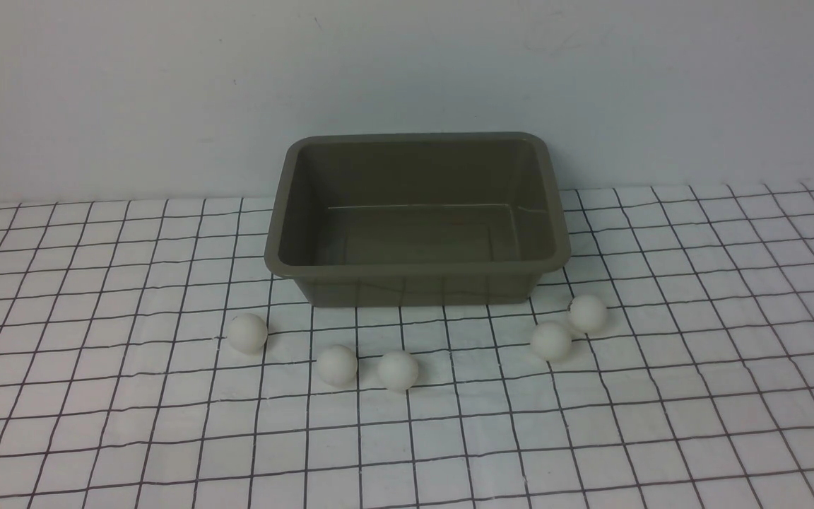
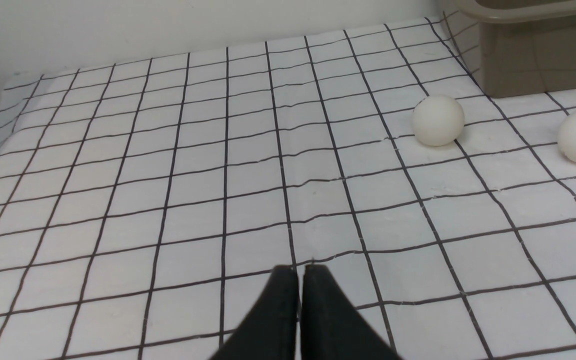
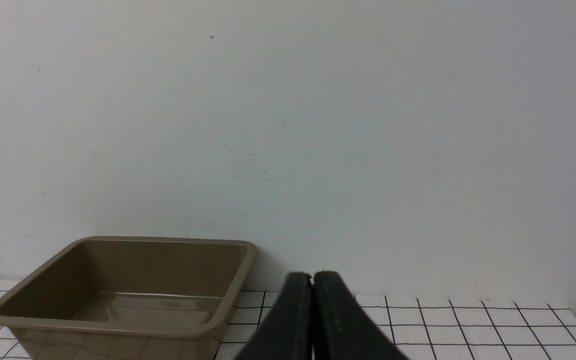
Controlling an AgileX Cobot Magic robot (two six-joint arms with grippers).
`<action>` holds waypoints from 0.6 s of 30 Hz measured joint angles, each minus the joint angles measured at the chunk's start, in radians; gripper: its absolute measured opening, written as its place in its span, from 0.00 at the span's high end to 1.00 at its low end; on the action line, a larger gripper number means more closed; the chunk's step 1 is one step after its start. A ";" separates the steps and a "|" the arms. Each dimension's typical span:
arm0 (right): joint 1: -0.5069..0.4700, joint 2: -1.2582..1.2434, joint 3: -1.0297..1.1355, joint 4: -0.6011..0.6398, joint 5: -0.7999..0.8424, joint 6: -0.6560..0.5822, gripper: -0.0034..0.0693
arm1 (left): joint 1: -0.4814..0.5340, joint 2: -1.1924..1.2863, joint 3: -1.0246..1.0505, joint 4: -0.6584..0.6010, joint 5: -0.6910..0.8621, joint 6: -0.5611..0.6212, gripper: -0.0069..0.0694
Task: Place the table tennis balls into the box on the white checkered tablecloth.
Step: 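Reach for and grasp a ping pong ball on the table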
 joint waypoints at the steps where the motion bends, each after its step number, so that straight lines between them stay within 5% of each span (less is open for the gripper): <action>1: 0.000 0.000 0.000 0.000 0.000 0.000 0.97 | 0.000 0.000 0.000 0.000 0.000 0.000 0.91; 12: 0.000 0.000 0.000 0.000 0.001 -0.001 0.97 | 0.000 0.000 0.000 -0.007 -0.005 0.000 0.91; 18: 0.000 0.000 0.000 0.002 0.003 -0.001 0.97 | 0.000 0.000 0.000 -0.109 -0.041 0.000 0.91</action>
